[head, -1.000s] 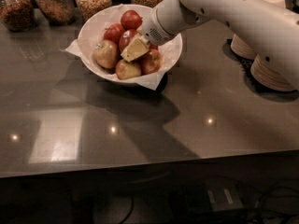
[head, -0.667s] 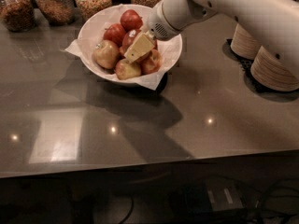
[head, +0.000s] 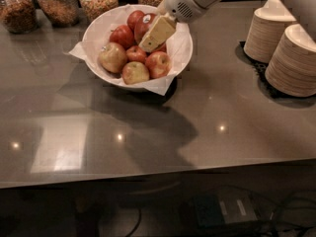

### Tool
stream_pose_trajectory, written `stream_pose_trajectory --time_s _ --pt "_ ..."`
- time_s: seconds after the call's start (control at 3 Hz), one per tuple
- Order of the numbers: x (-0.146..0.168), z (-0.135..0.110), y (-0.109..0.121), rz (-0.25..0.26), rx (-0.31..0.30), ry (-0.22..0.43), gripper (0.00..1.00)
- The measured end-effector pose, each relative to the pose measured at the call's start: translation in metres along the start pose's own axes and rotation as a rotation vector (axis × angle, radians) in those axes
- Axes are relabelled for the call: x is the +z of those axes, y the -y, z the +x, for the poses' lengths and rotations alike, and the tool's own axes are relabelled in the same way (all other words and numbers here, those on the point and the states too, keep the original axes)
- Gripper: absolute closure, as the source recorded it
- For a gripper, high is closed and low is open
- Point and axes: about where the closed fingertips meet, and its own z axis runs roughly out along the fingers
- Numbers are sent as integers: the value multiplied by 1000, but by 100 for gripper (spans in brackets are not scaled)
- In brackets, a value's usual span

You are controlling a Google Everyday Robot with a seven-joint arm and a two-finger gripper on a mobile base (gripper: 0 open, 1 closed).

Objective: Pick apple from white bowl

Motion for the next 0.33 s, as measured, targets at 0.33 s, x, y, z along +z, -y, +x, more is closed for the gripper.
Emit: stream_pose_trajectory --time_s 0.33 --pt "-42 -5 -6 -47 -100 19 100"
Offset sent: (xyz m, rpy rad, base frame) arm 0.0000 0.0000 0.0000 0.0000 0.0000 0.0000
